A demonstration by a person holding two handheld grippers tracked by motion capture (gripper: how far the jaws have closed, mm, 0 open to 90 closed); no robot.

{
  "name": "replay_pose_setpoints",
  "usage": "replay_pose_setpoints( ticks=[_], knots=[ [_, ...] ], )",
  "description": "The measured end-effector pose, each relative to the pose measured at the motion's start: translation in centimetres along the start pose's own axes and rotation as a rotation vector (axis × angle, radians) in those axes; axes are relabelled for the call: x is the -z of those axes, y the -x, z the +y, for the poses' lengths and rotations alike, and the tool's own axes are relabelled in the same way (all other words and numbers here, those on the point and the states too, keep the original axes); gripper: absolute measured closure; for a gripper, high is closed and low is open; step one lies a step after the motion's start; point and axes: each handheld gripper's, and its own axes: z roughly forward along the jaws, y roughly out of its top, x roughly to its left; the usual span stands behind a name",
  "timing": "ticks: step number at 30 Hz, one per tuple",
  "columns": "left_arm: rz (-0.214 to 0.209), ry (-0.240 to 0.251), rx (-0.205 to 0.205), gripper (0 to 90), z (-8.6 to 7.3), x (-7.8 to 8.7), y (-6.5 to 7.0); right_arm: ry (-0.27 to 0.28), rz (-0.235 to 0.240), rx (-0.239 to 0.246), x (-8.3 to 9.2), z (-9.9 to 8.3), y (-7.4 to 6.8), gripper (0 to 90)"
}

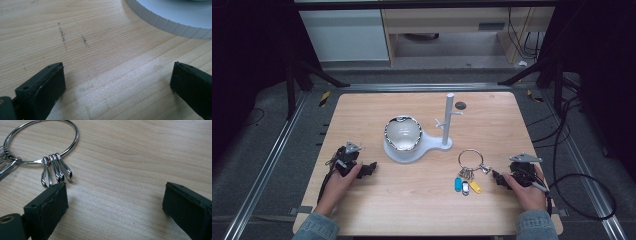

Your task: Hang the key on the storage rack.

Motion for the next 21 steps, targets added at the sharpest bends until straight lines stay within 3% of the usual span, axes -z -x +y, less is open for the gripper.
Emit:
replay_pose_setpoints(
  ticks=[5, 8, 11, 17, 21],
  knots=[
    [0.001, 0.0, 0.001, 0.0, 0.0, 0.0, 0.0, 0.001, 0.004, -0.004, 0.0, 0.0, 0.0, 7.2],
    [0.001, 0.0, 0.001, 0.0, 0.0, 0.0, 0.0, 0.011, 0.004, -0.003, 0.1, 0.1, -0.1, 18.5],
    [0.001, 0.0, 0.001, 0.0, 0.0, 0.0, 0.0, 0.022, 0.003, 0.014, 0.4, 0.2, -0.2, 21.5],
    [0.001, 0.0, 0.001, 0.0, 0.0, 0.0, 0.0, 0.09, 0.025, 0.043, 1.4, 0.6, -0.4, 52.7],
    [0.001, 0.0, 0.001, 0.0, 0.0, 0.0, 0.0, 0.107, 0.058, 0.065, 1.4, 0.8, -0.5, 65.8]
  ],
)
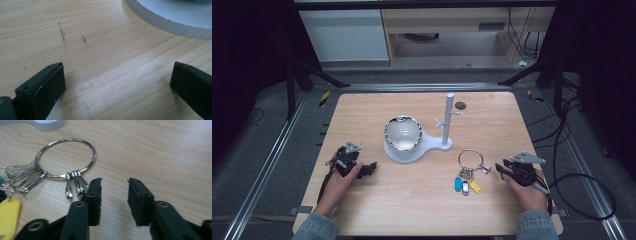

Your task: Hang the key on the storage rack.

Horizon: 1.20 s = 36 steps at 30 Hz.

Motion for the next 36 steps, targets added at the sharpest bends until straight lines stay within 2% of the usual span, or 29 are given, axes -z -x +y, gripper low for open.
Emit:
replay_pose_setpoints(
  ticks=[5, 8, 10, 20, 26, 36],
  knots=[
    [0.0, 0.0, 0.0, 0.0, 0.0, 0.0, 0.0, 0.013, 0.041, 0.017, -0.4, 0.3, -0.3, 73.7],
    [-0.001, -0.002, -0.003, 0.0, 0.0, 0.0, 0.0, 0.015, 0.049, 0.025, -0.6, 0.4, -0.4, 73.8],
    [-0.002, -0.001, -0.004, 0.0, 0.0, 0.0, 0.0, 0.015, 0.071, 0.033, -0.9, 0.5, -0.7, 73.3],
    [-0.003, -0.001, -0.004, 0.0, 0.0, 0.0, 0.0, -0.001, 0.071, 0.057, -1.5, 0.8, -1.2, 71.5],
    [-0.003, -0.001, -0.004, 0.0, 0.0, 0.0, 0.0, -0.027, 0.089, 0.071, -1.7, 0.6, -1.4, 70.5],
    [-0.003, -0.001, -0.004, 0.0, 0.0, 0.0, 0.0, -0.048, 0.105, 0.085, -2.1, 0.5, -1.7, 74.1]
  ],
)
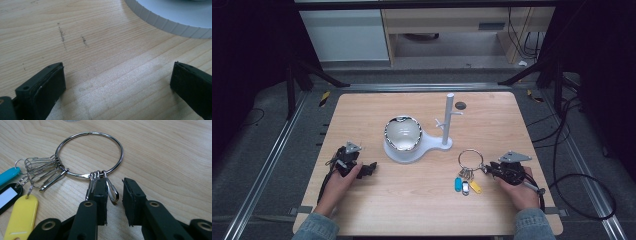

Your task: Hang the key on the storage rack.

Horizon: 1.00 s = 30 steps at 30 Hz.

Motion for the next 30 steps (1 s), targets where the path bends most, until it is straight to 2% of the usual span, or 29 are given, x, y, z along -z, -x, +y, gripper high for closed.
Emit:
replay_pose_setpoints(
  ticks=[13, 20, 26, 30],
  knots=[
    [-0.001, 0.0, -0.001, 0.0, 0.0, 0.0, 0.01, -0.009, 0.031, -0.003, -0.24, 0.04, -0.03, 88.0],
    [-0.001, 0.0, -0.001, 0.0, 0.0, 0.0, 0.01, -0.011, 0.03, -0.026, -0.18, 0.15, 0.14, 88.7],
    [-0.001, 0.0, -0.001, 0.0, 0.0, 0.0, 0.01, 0.025, 0.032, -0.057, 0.37, 0.44, 0.22, 88.8],
    [-0.001, 0.0, -0.001, 0.0, 0.0, 0.0, 0.01, 0.045, 0.036, -0.059, 0.58, 0.64, 0.22, 88.8]
  ],
)
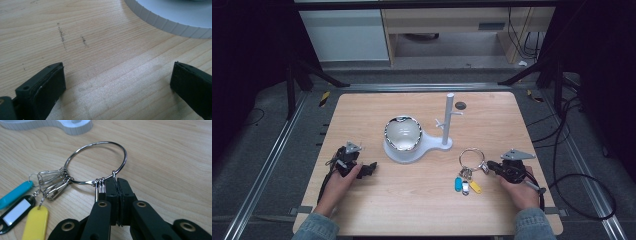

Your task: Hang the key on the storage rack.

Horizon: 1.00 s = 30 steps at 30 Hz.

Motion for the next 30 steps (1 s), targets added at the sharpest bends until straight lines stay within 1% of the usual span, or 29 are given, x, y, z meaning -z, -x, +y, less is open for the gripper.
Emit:
replay_pose_setpoints(
  ticks=[1, 2, 8, 12, 18, 21, 23, 24, 25, 30],
  knots=[
    [0.0, 0.0, 0.0, 0.0, 0.0, 0.0, 0.0, 0.02, 0.006, -0.009, 0.2, 0.2, -0.1, 88.8],
    [0.0, 0.0, 0.0, 0.0, 0.0, 0.0, 0.0, 0.027, 0.009, -0.017, 0.3, 0.2, -0.1, 88.8],
    [0.0, 0.0, 0.0, 0.0, 0.0, 0.0, 0.0, 0.096, 0.024, -0.029, 0.9, 0.8, -0.5, 88.8],
    [0.0, 0.0, 0.0, 0.0, 0.0, 0.0, 0.0, 0.131, 0.035, -0.024, 1.3, 1.3, -1.0, 88.8],
    [0.0, 0.0, 0.0, 0.0, 0.0, 0.0, 0.0, 0.172, 0.05, -0.019, 1.5, 1.9, -1.6, 88.9],
    [0.0, 0.0, 0.0, 0.0, 0.0, 0.0, 0.0, 0.2, 0.057, -0.03, 1.7, 2.2, -1.7, 88.9],
    [0.0, 0.0, 0.0, 0.0, 0.0, 0.0, 0.0, 0.218, 0.055, -0.028, 1.9, 2.4, -1.8, 88.9],
    [0.0, 0.0, 0.0, 0.0, 0.0, 0.0, 0.0, 0.218, 0.055, -0.028, 1.9, 2.4, -1.8, 88.9],
    [0.0, 0.0, 0.0, 0.0, 0.0, 0.0, 0.0, 0.234, 0.057, -0.032, 2.1, 2.6, -1.9, 88.9],
    [0.0, 0.0, 0.0, 0.0, 0.0, 0.0, 0.0, 0.248, 0.056, -0.032, 2.2, 2.8, -2.0, 88.9]
  ],
)
